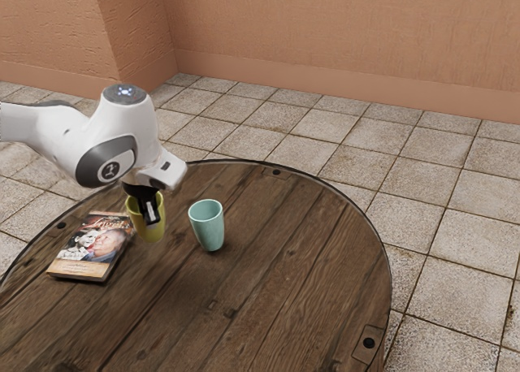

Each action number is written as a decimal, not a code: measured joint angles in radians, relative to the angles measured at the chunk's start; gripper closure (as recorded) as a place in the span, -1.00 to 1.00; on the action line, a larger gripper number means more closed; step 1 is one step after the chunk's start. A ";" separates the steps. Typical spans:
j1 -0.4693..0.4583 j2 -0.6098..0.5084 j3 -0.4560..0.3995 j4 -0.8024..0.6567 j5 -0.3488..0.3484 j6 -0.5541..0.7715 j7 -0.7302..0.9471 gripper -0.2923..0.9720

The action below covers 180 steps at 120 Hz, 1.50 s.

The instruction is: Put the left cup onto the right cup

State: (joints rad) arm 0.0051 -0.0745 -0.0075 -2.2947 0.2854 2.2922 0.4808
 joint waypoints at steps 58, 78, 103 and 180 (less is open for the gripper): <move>-0.136 0.044 -0.017 0.239 0.018 -0.231 -0.050 0.70; -0.181 0.134 -0.009 0.297 0.037 -0.224 -0.055 0.70; -0.121 0.182 0.016 0.334 0.080 -0.182 -0.038 0.70; -0.159 0.246 0.018 0.372 0.035 -0.155 -0.038 0.70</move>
State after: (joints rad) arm -0.1540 0.1715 0.0108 -1.9225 0.3202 2.1375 0.4430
